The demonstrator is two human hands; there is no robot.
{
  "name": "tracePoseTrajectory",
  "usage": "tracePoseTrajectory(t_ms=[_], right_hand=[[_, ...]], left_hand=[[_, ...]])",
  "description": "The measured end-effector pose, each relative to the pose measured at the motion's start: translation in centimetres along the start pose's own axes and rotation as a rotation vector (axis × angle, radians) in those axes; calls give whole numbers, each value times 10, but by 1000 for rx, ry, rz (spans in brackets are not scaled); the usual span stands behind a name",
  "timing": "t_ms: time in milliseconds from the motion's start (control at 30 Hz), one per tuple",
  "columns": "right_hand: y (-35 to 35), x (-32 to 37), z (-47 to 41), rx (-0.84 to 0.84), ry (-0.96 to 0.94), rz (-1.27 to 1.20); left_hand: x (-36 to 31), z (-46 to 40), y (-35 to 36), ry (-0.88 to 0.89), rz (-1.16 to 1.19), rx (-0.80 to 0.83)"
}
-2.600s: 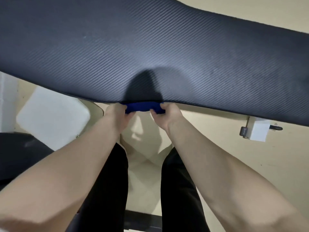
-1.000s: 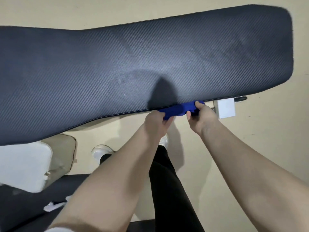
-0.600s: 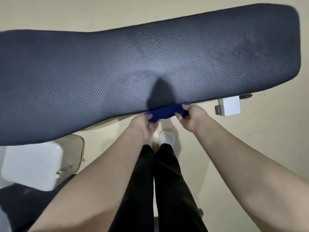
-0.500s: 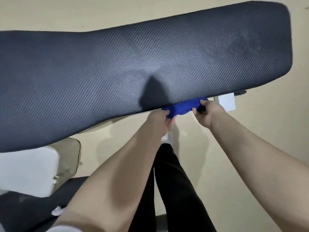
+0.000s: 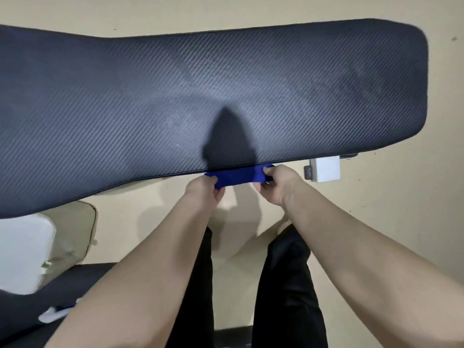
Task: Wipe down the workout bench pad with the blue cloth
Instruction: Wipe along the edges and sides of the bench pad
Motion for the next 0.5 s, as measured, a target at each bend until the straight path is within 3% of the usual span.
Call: tracePoseTrajectory(t_ms=[133,233,433,500], right_hand=[[-74,71,-10,-114,-136,-79],[-103,101,-14,-98,-190,-153],[-65,60,-24,180,-26,-63],[-64,58,-28,160,5,-60]], left_hand=[[47,12,91,3,-131,155],[73,19,133,61,-179,223],[53,7,80,137,51,4],[49,8,80,128,71,-31]])
Point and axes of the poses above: each hand's wrist, its own z-axis away from the middle knuckle, its own y-axis out of the palm, x = y × z, the point moved 8 cm from there along -z, towards the middle knuckle, and after that the axes turned 2 degrees about x, right-handed, at the moved point
